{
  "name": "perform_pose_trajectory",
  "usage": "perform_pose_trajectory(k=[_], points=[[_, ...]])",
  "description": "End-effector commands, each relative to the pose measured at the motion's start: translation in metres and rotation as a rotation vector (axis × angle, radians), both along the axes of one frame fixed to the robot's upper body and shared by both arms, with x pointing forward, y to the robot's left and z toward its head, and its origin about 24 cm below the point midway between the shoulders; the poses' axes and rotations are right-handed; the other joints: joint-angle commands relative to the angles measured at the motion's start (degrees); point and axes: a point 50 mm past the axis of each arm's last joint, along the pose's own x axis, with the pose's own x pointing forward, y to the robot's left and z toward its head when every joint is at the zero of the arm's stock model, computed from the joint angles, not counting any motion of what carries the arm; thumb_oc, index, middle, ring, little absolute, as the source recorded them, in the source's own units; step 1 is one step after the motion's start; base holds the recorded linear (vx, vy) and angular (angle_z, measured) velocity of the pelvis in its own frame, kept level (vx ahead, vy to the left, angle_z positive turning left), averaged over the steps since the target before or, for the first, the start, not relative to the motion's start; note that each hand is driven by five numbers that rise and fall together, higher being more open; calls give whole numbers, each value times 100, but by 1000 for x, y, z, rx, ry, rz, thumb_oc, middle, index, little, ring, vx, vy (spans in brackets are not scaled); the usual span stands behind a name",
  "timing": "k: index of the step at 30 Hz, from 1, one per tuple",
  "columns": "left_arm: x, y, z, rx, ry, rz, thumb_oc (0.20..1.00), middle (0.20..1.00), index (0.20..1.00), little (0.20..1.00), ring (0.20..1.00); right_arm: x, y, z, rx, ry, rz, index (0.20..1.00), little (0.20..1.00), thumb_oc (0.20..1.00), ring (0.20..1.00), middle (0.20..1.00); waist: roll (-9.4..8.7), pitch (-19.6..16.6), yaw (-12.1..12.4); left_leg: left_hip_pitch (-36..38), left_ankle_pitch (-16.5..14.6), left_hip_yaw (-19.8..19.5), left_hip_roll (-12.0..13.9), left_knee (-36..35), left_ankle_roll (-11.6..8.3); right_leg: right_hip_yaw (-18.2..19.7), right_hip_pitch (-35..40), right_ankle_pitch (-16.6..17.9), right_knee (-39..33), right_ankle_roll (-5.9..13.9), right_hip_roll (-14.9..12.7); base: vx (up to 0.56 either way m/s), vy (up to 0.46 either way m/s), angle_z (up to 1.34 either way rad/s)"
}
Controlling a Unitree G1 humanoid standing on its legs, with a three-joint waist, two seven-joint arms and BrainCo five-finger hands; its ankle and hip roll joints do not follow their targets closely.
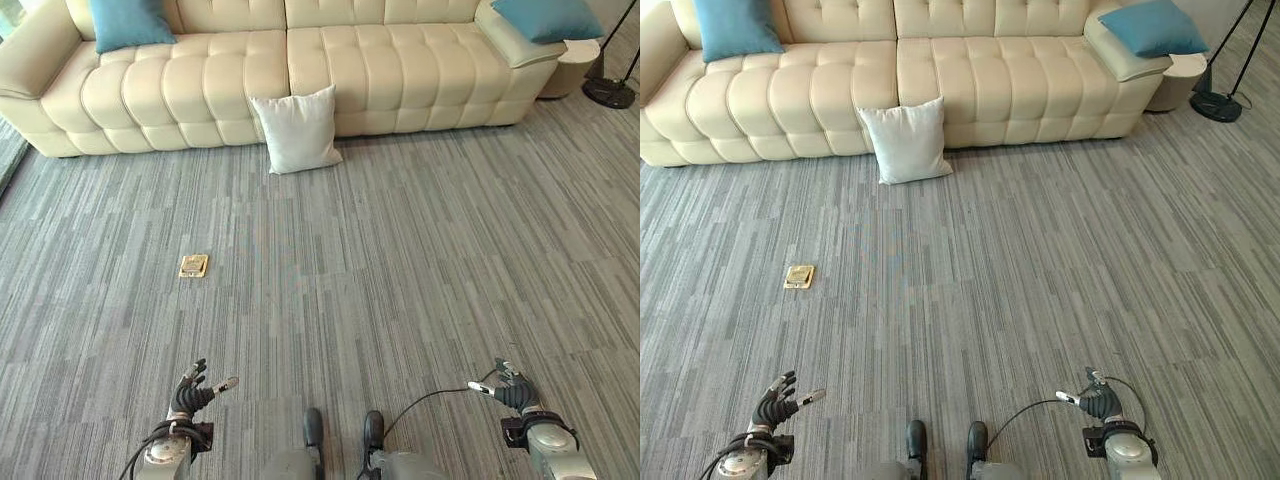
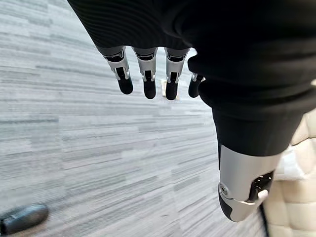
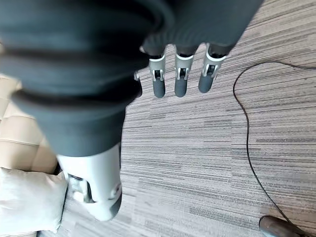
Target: Pick up all the scattered cushions and arrange them neatly on the sofa.
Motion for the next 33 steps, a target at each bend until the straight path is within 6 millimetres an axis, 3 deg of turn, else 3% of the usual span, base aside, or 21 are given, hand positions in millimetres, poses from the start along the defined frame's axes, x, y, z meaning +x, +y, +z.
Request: perform_pose_trajectory(k=[1,3,5,8,11,14,16,17,18,19,20,21,23,26,27,29,33], points=[[16,16,20,17,-118,63,1000,1000,1000,1000,1000,20,2,14,7,-92,-10,1000,1000,1000,1000,1000,-324,-43,138,-89,-1323,-329,-64,1031,-143,-30,104,-465,832,569,-917,141,226,-8],[18,16,21,15,-123,56,1000,1000,1000,1000,1000,23,5,14,18,-98,-7,1000,1000,1000,1000,1000,-311,14,123,-60,-1377,-377,-108,1030,-58,64,-152,-397,1398,635,-935,121,182,-3],[25,11,24,13,-142,40,1000,1000,1000,1000,1000,28,9,15,31,-115,1,1000,1000,1000,1000,1000,-221,155,41,140,-1472,-530,-138,976,-2,252,-693,-414,2071,572,-707,186,142,-8],[28,10,24,4,-151,54,1000,1000,1000,1000,1000,34,11,19,24,-134,13,1000,1000,1000,1000,1000,-171,280,-53,572,-1540,-585,-161,686,-6,-97,-1158,-257,1697,465,-643,234,-3,12],[33,6,24,-11,-161,50,1000,1000,1000,1000,1000,35,11,21,22,-143,16,1000,1000,1000,1000,1000,-185,336,-216,929,-1607,-738,-217,502,-50,-332,-1490,-10,1009,543,-563,323,-68,9],[40,0,28,-11,-184,19,1000,1000,1000,1000,1000,33,10,23,12,-148,29,1000,1000,1000,1000,1000,-185,367,-362,1215,-1801,-918,-230,475,-143,-372,-1570,73,687,580,-544,324,-121,38],[39,-3,26,-15,-180,1,1000,1000,1000,1000,1000,26,8,20,13,-134,23,1000,1000,1000,1000,1000,-195,301,-411,1383,-1936,-1033,-206,549,-234,-277,-1429,92,753,453,-525,419,-220,86],[38,-6,24,-22,-176,2,1000,1000,1000,1000,1000,23,6,19,11,-127,17,1000,1000,1000,1000,1000,-162,267,-436,1371,-1845,-1013,-119,720,-355,-332,-1350,72,802,389,-517,490,-367,107],[38,-11,23,-40,-175,-25,1000,1000,1000,1000,1000,20,4,18,12,-124,8,1000,1000,1000,1000,1000,-69,252,-465,924,-1212,-705,141,1858,-762,-503,-973,-144,792,184,-477,458,-385,78],[40,-12,24,-42,-180,-32,1000,1000,1000,1000,1000,20,3,18,10,-124,5,1000,1000,1000,1000,1000,-81,261,-477,737,-1018,-575,218,2297,-829,-531,-863,-238,793,103,-470,328,-295,91],[40,-12,24,-42,-180,-32,1000,1000,1000,1000,1000,20,3,18,10,-124,5,1000,1000,1000,1000,1000,-100,247,-488,713,-995,-583,195,2291,-824,-534,-881,-226,787,106,-494,242,-203,44],[45,-14,25,-48,-186,-35,1000,1000,1000,1000,1000,22,1,19,9,-130,-6,1000,1000,1000,1000,1000,-156,284,-497,364,-756,-202,408,2881,-818,-608,-630,-458,811,-37,-516,229,-169,44],[50,-18,26,-58,-192,-44,1000,1000,1000,1000,1000,23,-1,20,13,-134,-23,1000,1000,1000,1000,1000,-220,353,-465,-26,-968,224,592,3056,-688,-673,-350,-599,796,-63,-532,314,-174,-5],[52,-19,28,-54,-196,-55,1000,1000,1000,1000,1000,21,-2,19,17,-135,-39,1000,1000,1000,1000,1000,-349,330,-374,-563,-1249,625,607,2545,-516,-701,56,-725,622,26,-581,315,-69,4],[53,-18,29,-50,-201,-56,1000,1000,1000,1000,1000,20,-2,19,20,-134,-41,1000,1000,1000,1000,1000,-360,319,-341,-760,-1094,669,650,2295,-538,-680,200,-761,554,48,-558,356,-21,-25],[55,-17,32,-40,-211,-55,1000,1000,1000,1000,1000,18,-1,17,19,-126,-46,1000,1000,1000,1000,1000,-308,295,-234,-955,-467,680,706,1473,-667,-655,529,-889,422,78,-433,403,19,-38],[56,-13,36,-29,-227,-30,1000,1000,1000,1000,1000,14,-2,13,13,-109,-53,1000,1000,1000,1000,1000,-328,217,-75,-1314,-25,643,811,490,-783,-495,1065,-1166,388,156,-380,485,112,-27]])
